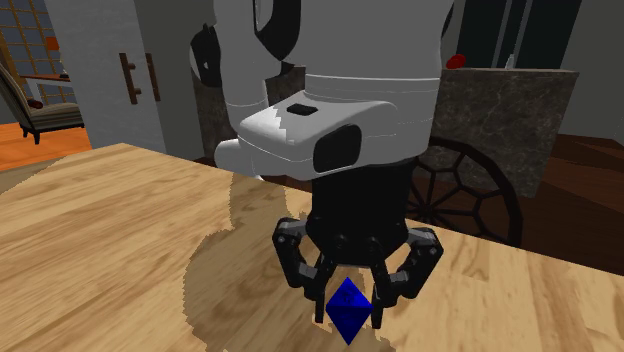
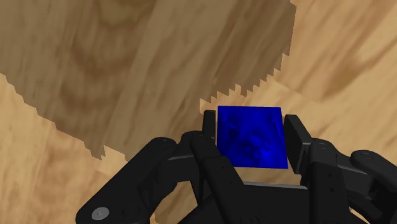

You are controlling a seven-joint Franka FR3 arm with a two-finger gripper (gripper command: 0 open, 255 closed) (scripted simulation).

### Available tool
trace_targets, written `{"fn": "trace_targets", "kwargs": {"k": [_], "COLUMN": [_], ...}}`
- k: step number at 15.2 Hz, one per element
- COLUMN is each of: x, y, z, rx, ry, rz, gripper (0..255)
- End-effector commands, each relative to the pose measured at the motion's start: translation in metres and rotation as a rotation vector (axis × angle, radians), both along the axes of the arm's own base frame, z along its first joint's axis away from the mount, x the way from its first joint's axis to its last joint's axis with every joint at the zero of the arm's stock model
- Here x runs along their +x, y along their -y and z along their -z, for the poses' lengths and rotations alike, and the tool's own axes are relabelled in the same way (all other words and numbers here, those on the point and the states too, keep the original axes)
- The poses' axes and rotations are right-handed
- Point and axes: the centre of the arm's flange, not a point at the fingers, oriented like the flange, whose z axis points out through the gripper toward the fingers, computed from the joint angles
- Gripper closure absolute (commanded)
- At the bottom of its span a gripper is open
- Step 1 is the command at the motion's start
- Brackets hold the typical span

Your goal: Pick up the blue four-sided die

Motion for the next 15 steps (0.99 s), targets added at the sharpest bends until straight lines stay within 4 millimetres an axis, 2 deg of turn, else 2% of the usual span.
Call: {"fn": "trace_targets", "kwargs": {"k": [1,6,15], "x": [0.0,0.0,0.0], "y": [0.0,0.0,0.0], "z": [0.0,0.0,-0.048], "rx": [0.0,0.0,0.0], "ry": [0.0,0.0,0.0], "rz": [0.0,0.0,0.0], "gripper": [255,255,255]}}
